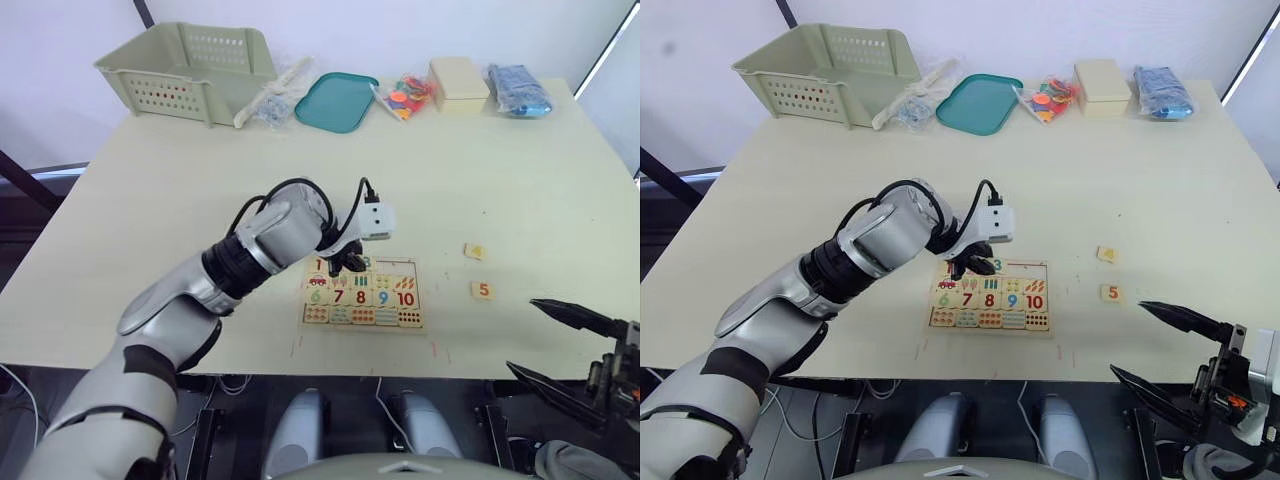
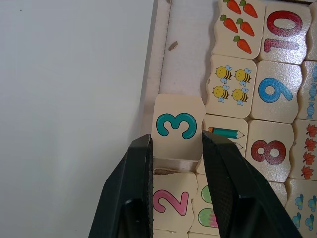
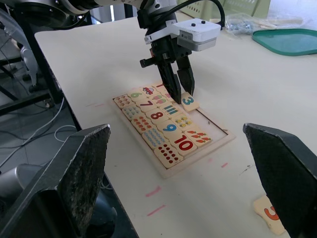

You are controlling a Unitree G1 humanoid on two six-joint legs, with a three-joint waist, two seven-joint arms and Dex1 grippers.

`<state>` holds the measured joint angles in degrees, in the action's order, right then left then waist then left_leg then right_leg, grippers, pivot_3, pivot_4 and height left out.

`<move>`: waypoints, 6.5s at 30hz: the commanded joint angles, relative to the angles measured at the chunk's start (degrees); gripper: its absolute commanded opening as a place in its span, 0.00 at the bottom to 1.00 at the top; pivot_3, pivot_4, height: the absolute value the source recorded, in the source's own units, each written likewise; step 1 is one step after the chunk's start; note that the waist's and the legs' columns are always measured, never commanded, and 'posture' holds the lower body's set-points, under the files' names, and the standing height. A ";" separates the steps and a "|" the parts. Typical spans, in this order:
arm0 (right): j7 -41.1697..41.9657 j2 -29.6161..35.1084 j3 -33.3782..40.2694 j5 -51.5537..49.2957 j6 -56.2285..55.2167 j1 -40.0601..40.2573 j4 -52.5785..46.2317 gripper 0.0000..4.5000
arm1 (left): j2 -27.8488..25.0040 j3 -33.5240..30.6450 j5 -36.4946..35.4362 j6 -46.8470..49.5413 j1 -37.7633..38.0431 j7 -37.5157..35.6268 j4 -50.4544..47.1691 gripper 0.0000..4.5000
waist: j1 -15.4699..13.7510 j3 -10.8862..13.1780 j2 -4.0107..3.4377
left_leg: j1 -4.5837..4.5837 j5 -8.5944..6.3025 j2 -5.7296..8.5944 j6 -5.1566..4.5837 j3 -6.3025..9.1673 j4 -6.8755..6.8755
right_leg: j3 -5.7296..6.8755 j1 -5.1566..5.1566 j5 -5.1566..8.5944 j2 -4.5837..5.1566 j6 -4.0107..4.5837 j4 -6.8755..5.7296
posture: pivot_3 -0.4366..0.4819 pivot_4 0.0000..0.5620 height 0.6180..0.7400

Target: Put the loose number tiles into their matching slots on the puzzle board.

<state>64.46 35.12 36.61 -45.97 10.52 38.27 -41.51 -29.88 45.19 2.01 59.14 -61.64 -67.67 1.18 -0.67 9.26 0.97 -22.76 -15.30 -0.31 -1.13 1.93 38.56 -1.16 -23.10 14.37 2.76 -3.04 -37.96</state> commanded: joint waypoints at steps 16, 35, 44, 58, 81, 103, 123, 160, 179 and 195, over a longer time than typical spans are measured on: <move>-0.60 0.23 1.31 -1.27 -0.79 0.54 -1.80 1.00 | -0.40 0.41 0.47 -0.27 0.23 0.30 -1.56 0.21 | -0.01 0.00 0.00 | 0.00 0.00 0.00 0.00 0.00 0.00 | 0.00 0.00 0.00 0.00 0.00 0.00 | 0.48 0.27 1.00; -0.97 0.13 1.18 -1.36 -0.85 0.84 -2.04 1.00 | -0.41 0.50 0.75 -0.46 -0.15 0.32 -1.45 0.21 | 0.00 0.00 0.00 | 0.00 0.00 0.00 0.00 0.00 0.00 | 0.00 0.00 0.00 0.00 0.00 0.00 | 0.48 0.27 1.00; -1.34 0.06 0.41 -1.07 -0.80 0.63 -2.21 1.00 | -0.44 0.42 0.78 -0.50 -0.05 0.41 -1.44 0.21 | 0.00 0.00 0.00 | 0.00 0.00 0.00 0.00 0.00 0.00 | 0.00 0.00 0.00 0.00 0.00 0.00 | 0.48 0.27 1.00; -1.29 0.30 0.20 -1.07 -0.66 0.44 -2.08 1.00 | -0.48 0.10 0.68 -0.58 -0.07 0.48 -1.46 0.53 | 0.00 0.00 0.00 | 0.00 0.00 0.00 0.00 0.00 0.00 | 0.00 0.00 0.00 0.00 0.00 0.00 | 0.48 0.27 1.00; -1.95 0.70 -1.94 -0.17 -0.72 -1.91 -1.17 1.00 | 0.20 -18.47 -11.91 -15.76 -0.68 -6.57 7.21 0.99 | -0.13 0.00 -0.01 | 0.00 0.00 0.01 0.00 -0.01 0.00 | 0.01 0.00 0.00 0.01 0.00 0.01 | 0.48 0.27 1.00; -2.61 0.76 -2.37 -0.09 -0.43 -1.91 -2.13 1.00 | 9.61 -17.75 -1.27 -48.40 0.18 -9.73 33.84 0.01 | -0.03 0.00 0.00 | -0.04 0.00 0.05 0.00 -0.11 0.03 | 0.03 0.00 -0.01 0.01 -0.01 0.00 | 0.48 0.27 1.00; -2.67 0.76 -2.79 0.12 -0.50 -2.26 -2.03 1.00 | 11.31 -18.62 3.05 -51.73 1.09 -8.67 39.08 0.01 | -0.03 0.00 0.00 | -0.04 0.00 0.05 0.00 -0.08 0.03 | 0.04 0.00 -0.01 0.00 -0.01 0.00 | 0.48 0.27 1.00; -3.13 0.31 -2.77 0.04 -0.85 -0.86 -2.70 1.00 | 10.90 -18.35 5.08 -53.50 2.21 -11.11 38.99 0.01 | -0.02 0.00 0.00 | -0.03 0.00 0.05 0.00 -0.08 0.03 | 0.05 0.00 -0.02 0.00 -0.01 0.00 | 0.48 0.27 1.00; -3.20 0.24 -3.44 0.34 -1.11 -1.48 -2.36 1.00 | 7.87 -18.94 5.07 -49.39 3.77 -11.75 34.03 0.01 | -0.01 0.00 -0.01 | -0.03 0.00 0.04 0.00 -0.05 0.03 | 0.04 0.00 -0.01 0.00 -0.01 -0.01 | 0.48 0.27 1.00; -3.02 0.75 -3.87 0.37 -0.83 -2.56 -1.67 1.00 | 5.54 -19.44 4.37 -45.44 6.10 -11.68 28.23 0.01 | -0.01 0.00 -0.01 | -0.02 0.00 0.04 0.00 -0.03 0.03 | 0.04 0.00 -0.01 0.00 -0.01 -0.01 | 0.48 0.27 1.00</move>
<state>61.34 35.53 32.38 -45.23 10.56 35.77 -42.50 -23.91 27.11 7.02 13.29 -55.61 -79.24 31.79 -0.68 9.26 0.96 -22.79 -15.30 -0.27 -1.14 1.90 38.59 -1.12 -23.10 14.36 2.76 -3.05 -37.97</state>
